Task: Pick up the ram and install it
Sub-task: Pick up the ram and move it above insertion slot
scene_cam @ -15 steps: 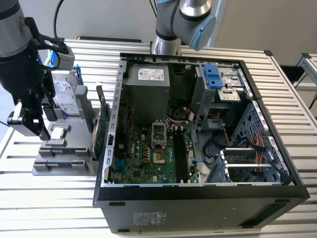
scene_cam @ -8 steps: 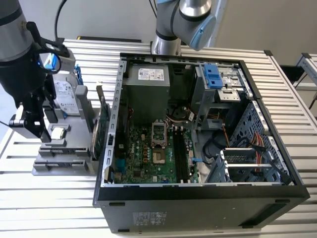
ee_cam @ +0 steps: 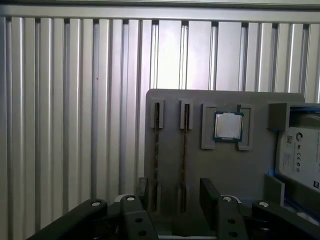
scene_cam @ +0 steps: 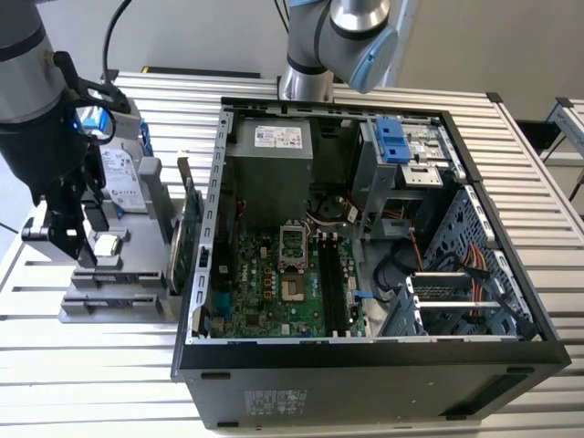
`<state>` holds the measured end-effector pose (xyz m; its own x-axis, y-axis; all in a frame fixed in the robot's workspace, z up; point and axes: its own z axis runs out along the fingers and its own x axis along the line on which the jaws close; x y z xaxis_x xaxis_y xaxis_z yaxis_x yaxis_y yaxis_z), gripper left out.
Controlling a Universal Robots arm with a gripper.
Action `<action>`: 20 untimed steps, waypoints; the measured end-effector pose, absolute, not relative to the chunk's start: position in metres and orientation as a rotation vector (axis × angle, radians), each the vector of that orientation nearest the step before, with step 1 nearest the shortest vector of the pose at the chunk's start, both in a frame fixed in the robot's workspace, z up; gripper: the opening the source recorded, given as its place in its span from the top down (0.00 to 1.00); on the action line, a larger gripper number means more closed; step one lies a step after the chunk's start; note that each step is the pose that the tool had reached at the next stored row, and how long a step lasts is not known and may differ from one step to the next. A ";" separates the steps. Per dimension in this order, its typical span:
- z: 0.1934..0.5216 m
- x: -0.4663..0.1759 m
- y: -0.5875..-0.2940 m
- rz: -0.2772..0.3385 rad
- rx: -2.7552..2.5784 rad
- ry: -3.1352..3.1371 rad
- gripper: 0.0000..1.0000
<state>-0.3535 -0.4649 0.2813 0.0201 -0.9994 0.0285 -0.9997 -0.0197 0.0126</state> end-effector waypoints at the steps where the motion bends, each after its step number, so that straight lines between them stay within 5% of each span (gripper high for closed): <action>1: 0.280 -0.353 -0.465 0.018 2.223 -2.179 0.00; 20: 0.266 -0.353 -0.477 0.018 2.222 -2.180 0.00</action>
<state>-0.3530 -0.4767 0.2662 0.0195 -0.9994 0.0284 -0.9997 -0.0191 0.0125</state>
